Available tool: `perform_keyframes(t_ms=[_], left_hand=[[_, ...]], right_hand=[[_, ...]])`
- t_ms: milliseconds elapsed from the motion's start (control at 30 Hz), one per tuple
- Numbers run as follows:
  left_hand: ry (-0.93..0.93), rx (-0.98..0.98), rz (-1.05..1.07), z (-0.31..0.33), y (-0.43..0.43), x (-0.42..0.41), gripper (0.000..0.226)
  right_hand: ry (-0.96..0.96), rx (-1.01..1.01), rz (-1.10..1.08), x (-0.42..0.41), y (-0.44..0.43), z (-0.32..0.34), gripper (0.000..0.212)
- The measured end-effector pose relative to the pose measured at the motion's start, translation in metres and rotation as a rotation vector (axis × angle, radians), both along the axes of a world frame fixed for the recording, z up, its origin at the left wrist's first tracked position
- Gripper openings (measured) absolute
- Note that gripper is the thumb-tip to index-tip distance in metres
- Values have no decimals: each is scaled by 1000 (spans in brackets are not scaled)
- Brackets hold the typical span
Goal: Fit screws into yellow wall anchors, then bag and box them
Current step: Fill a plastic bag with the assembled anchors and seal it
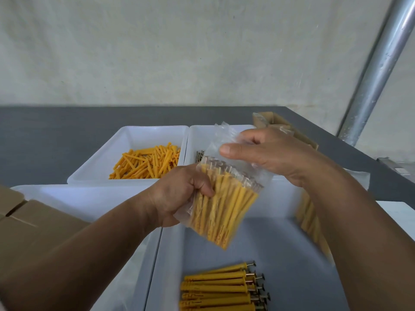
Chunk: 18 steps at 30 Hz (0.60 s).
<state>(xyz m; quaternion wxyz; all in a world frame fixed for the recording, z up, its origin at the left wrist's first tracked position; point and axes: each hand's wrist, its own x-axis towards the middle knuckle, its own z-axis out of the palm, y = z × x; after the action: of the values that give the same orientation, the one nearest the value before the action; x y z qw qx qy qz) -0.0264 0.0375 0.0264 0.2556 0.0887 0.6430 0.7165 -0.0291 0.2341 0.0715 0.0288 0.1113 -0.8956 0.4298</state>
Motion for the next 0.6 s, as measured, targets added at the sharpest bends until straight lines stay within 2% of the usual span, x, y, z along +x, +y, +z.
perform_keyframes(t_ms=[67,167,233,333,433,600], left_hand=[[20,-50,-2,-1,1,2,36],[27,-73,-22,0,2,5,34],[26,-45,-29,3,2,4,26],[109,-65,-50,5,-2,-1,26],[280,-229,-114,5,-7,-1,33],[612,-577,-64,7,-12,-4,22]], right_hand=[[1,-11,38,-1,-2,-2,41],[61,-7,86,-1,-4,-4,47],[118,-29,70,1,-4,-1,34],[171,-48,44,1,1,2,36],[206,11,45,0,4,3,49],[278,69,110,2,3,5,55]])
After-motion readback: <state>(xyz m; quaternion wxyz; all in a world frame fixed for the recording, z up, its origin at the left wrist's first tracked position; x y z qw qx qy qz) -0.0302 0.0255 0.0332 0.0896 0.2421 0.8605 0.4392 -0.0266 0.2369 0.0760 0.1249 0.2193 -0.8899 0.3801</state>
